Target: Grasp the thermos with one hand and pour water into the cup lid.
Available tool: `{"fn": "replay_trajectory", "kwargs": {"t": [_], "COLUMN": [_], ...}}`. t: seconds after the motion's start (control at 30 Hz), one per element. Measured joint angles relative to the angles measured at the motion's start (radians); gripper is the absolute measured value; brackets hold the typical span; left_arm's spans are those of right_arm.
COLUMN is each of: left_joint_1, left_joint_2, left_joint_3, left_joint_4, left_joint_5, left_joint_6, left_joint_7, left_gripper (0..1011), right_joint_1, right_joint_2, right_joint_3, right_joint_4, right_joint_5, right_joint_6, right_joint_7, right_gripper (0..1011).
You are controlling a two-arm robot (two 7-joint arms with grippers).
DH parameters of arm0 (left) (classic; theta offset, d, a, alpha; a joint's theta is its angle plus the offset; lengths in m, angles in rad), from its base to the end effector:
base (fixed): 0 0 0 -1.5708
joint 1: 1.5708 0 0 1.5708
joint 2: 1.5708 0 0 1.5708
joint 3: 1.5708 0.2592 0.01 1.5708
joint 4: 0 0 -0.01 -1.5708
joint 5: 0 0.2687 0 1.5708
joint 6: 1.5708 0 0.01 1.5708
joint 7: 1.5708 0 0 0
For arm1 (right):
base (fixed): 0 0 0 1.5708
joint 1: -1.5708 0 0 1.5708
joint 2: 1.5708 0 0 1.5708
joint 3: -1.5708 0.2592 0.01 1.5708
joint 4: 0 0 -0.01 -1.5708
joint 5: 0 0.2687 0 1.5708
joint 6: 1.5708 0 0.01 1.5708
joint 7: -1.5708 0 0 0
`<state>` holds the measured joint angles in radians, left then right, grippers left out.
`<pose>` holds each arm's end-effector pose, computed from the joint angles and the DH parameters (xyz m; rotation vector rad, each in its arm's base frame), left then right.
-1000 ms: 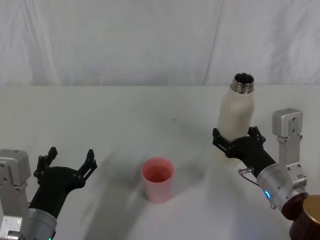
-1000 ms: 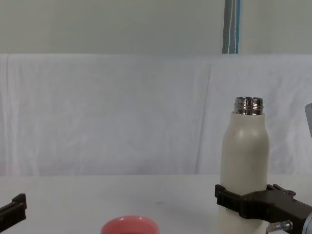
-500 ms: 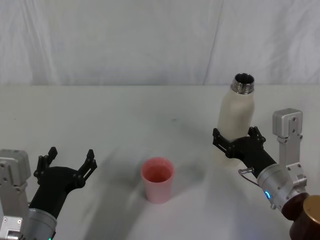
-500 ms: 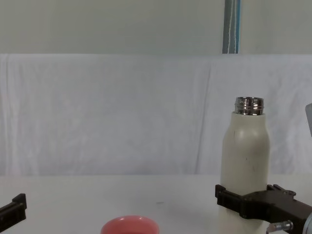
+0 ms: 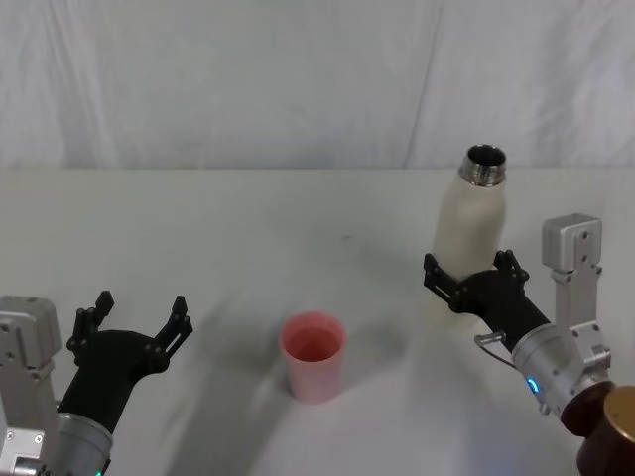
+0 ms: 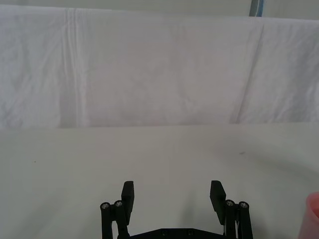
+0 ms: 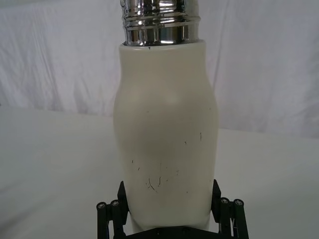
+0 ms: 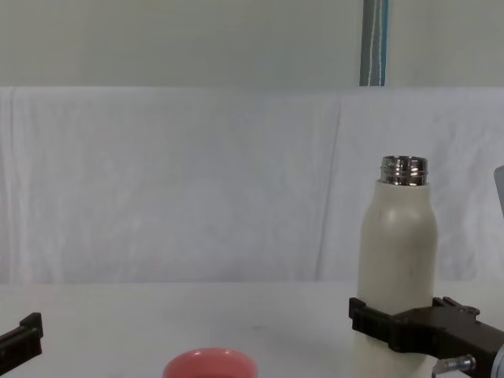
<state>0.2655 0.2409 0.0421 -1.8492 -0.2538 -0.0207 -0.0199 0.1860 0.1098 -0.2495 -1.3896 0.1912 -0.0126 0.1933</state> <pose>0.2209 0.0344 -0.2562 -0.0380 0.0141 1.4461 0.3290 0.0343 -0.2687 0.0198 0.0406 -1.1545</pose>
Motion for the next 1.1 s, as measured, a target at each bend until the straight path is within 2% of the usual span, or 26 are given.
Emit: {"fn": "replay_trajectory", "kwargs": {"t": [0.43,0.57,0.6,0.7,0.73,0.83,1.1], "left_joint_1": [0.000,0.000,0.000,0.000,0.000,0.000,0.000], "left_joint_2": [0.000,0.000,0.000,0.000,0.000,0.000,0.000], "left_joint_3": [0.000,0.000,0.000,0.000,0.000,0.000,0.000], "left_joint_4": [0.000,0.000,0.000,0.000,0.000,0.000,0.000], "left_joint_5": [0.000,0.000,0.000,0.000,0.000,0.000,0.000], "left_joint_6": [0.000,0.000,0.000,0.000,0.000,0.000,0.000], "left_joint_7": [0.000,0.000,0.000,0.000,0.000,0.000,0.000], "left_gripper": [1001,1001,1001,1001,1001,1001,1001], "right_joint_1": [-0.009,-0.013,-0.013,-0.019,-0.019,-0.026,-0.044], "right_joint_2": [0.034,0.053,0.053,0.070,0.070,0.084,0.096], "right_joint_3": [-0.001,-0.013,-0.013,-0.022,-0.022,-0.032,-0.032], "right_joint_4": [-0.069,-0.096,-0.096,-0.123,-0.123,-0.147,-0.186], "right_joint_5": [-0.033,-0.088,-0.088,-0.144,-0.144,-0.212,-0.277], "right_joint_6": [0.031,0.034,0.034,0.034,0.034,0.030,0.013], "right_joint_7": [0.004,-0.017,-0.017,-0.034,-0.034,-0.055,-0.055], "right_gripper": [955,955,955,955,955,955,955]}}
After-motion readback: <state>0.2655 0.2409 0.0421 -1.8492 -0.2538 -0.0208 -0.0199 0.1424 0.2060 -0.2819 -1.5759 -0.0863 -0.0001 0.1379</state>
